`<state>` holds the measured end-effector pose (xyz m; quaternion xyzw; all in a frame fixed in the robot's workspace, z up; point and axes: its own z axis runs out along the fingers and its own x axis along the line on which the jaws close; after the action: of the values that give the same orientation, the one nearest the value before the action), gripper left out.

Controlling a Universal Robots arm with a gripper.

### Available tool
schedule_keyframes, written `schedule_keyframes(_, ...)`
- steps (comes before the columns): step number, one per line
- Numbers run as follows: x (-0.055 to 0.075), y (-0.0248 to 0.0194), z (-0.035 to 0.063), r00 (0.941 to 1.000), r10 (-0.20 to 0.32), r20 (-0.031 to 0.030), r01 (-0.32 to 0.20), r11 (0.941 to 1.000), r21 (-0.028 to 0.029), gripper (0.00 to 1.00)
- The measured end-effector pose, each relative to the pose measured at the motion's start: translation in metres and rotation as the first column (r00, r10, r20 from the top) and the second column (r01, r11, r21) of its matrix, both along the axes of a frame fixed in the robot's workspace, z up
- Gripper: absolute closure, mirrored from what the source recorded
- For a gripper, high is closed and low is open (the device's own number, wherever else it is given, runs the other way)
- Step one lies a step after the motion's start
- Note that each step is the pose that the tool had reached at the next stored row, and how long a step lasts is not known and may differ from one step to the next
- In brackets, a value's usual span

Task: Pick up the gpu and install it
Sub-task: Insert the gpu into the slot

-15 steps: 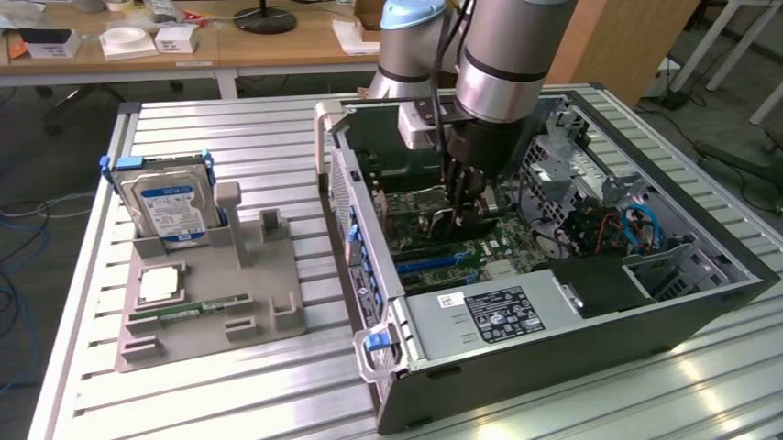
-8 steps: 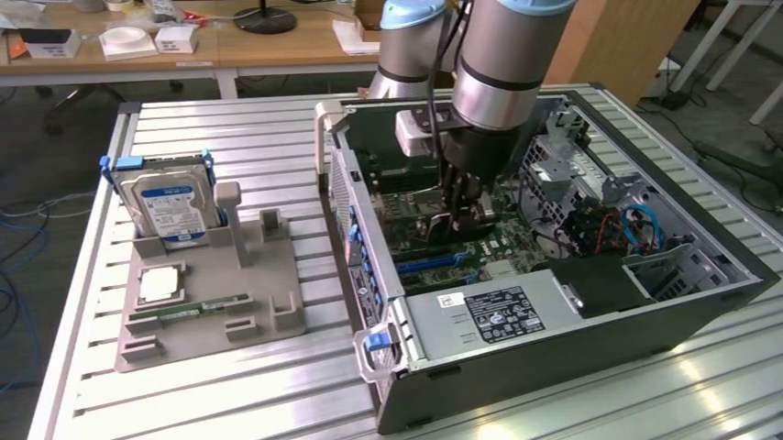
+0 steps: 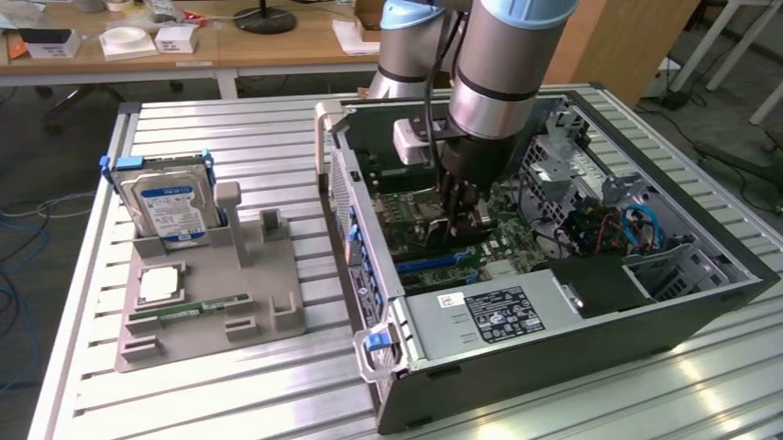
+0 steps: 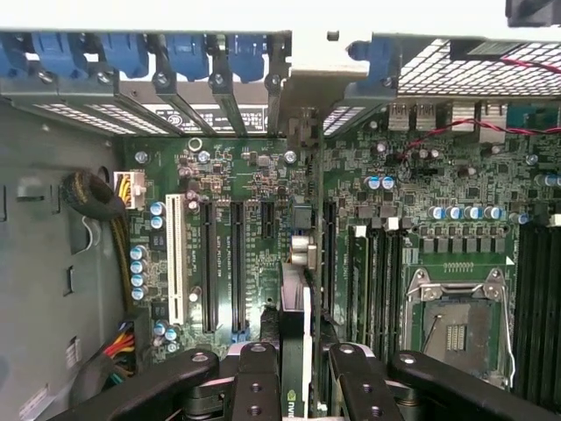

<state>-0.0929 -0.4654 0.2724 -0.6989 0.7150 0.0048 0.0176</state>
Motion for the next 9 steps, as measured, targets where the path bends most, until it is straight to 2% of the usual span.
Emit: schedule_keyframes(9,0.0050,0.0000,-0.0003,1.0000,0.000,0.0000,0.000,1.0000,0.0001,0.73)
